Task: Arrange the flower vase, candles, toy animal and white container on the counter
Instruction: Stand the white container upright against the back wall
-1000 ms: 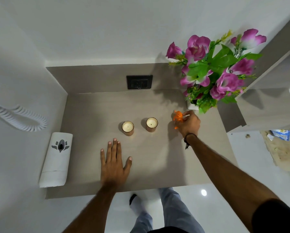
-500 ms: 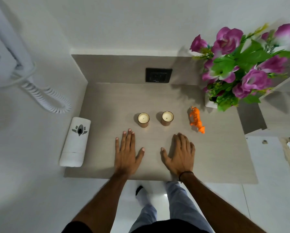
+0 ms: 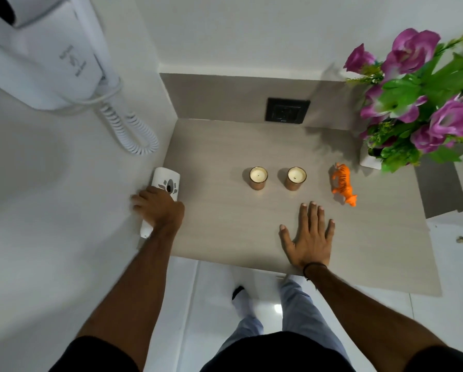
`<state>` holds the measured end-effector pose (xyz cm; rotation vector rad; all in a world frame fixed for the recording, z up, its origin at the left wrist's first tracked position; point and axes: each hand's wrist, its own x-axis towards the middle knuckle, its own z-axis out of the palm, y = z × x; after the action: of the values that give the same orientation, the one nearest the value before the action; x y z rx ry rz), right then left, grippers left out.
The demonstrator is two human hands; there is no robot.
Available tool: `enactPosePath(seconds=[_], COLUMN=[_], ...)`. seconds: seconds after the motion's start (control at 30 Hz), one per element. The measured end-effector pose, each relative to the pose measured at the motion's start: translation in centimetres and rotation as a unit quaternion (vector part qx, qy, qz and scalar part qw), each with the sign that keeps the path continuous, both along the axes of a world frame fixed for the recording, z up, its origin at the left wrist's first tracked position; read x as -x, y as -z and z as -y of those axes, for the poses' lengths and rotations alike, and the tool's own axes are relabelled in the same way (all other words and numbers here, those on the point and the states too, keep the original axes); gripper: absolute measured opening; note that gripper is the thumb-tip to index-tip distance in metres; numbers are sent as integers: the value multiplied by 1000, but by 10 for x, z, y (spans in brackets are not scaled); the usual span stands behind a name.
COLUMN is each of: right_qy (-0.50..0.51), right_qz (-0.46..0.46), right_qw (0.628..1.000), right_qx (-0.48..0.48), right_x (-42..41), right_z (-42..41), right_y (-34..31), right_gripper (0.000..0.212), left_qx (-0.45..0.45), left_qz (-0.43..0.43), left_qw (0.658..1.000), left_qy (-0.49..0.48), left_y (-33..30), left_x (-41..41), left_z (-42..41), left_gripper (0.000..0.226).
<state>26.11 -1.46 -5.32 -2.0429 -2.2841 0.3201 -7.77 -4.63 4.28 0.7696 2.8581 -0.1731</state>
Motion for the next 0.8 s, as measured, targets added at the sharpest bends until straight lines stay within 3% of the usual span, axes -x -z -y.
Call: enactPosePath(seconds=[0.13, 0.23, 0.37, 0.5, 0.67, 0.8], right_qy=[-3, -6, -8, -7, -12, -10], right_qz=[-3, -6, -4, -4, -3, -37], right_qw=[1000, 1000, 1000, 1000, 1000, 999], right_qx=[0, 0, 1, -7, -8, 5], right_x=[-1, -2, -2, -2, -2, -1], right_z=[0, 1, 1, 0, -1, 2], right_y=[2, 3, 4, 7, 9, -3], right_gripper=[86, 86, 86, 86, 86, 85], left_qx=[23, -48, -250, -404, -448, -459], left_qz=[80, 109, 65, 122, 140, 166], left_qw=[996, 993, 966, 906, 882, 873], left_qy=[22, 12, 9, -22, -38, -22], left_y=[-9, -16, -21, -15, -4, 8], left_x=[15, 12, -13, -35, -39, -34], left_z=[-2, -1, -5, -7, -10, -1], left_gripper=[56, 71, 80, 93, 98, 86])
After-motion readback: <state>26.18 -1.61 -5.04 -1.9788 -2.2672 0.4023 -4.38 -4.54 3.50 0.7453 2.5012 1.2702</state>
